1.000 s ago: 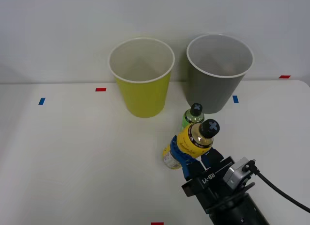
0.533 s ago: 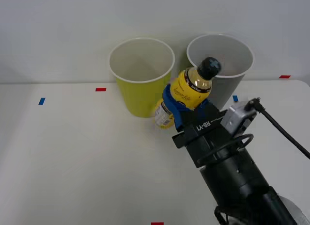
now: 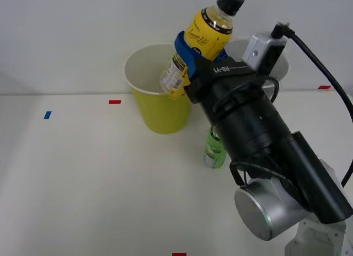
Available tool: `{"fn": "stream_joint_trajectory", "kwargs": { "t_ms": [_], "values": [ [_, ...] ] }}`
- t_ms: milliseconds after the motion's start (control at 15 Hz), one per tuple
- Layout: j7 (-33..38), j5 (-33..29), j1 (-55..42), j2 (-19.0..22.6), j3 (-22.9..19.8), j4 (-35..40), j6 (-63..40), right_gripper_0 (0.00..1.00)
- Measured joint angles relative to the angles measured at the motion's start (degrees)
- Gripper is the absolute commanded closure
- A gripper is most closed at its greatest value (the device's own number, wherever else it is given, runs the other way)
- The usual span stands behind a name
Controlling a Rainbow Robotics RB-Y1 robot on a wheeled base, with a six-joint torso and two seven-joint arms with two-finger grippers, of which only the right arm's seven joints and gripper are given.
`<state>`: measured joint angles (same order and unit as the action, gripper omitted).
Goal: Put cans in the gray bin, plastic bottles in the light green bin
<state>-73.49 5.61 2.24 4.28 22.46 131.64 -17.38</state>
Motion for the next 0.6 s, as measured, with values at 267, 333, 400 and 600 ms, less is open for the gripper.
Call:
{"fn": "stream_joint_trajectory", "kwargs": {
  "t_ms": [267, 333, 400, 600],
  "values": [
    [0.83, 0.9, 8.5, -2.75, -3.74, -5.03, -5.52, 1.0],
    [0.91, 1.16, 10.58, -3.42, -4.45, -8.08, -5.02, 1.0],
    [0.91, 1.38, 12.51, -4.15, -5.12, -10.72, -4.27, 1.0],
    [0.52, 1.74, 18.71, -5.19, -6.63, -18.82, -2.99, 1.0]
  ]
}}
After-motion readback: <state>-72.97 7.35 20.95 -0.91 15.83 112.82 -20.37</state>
